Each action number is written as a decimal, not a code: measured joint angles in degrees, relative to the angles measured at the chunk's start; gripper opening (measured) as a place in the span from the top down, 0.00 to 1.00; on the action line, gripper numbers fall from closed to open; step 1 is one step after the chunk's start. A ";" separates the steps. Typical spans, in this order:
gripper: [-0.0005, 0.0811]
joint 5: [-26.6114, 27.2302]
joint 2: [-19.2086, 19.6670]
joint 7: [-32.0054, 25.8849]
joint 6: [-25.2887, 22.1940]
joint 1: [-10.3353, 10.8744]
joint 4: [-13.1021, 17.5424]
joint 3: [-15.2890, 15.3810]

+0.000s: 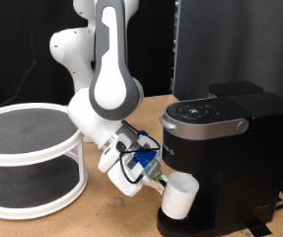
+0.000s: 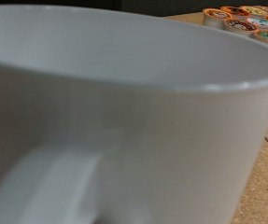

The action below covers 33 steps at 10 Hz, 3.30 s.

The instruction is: Make a cup of coffee with the keurig machine

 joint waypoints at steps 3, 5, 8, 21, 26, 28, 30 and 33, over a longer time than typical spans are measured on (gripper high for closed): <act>0.91 0.23 1.20 -1.10 -0.43 0.00 -0.11 0.49; 0.90 1.34 2.24 -2.72 -0.73 0.00 -0.10 0.60; 0.44 2.23 3.29 -3.94 -1.41 0.00 -0.10 0.60; 0.01 -25.66 -8.03 16.14 -3.15 -3.64 -7.10 -3.28; 0.01 -38.77 -17.39 29.73 -10.47 -7.09 -8.66 -6.88; 0.01 -42.25 -21.24 34.10 -13.95 -8.32 -8.62 -8.06; 0.01 -43.50 -22.94 35.52 -14.85 -8.96 -9.19 -8.38; 0.01 -45.09 -23.92 36.75 -21.30 -9.57 -8.85 -9.83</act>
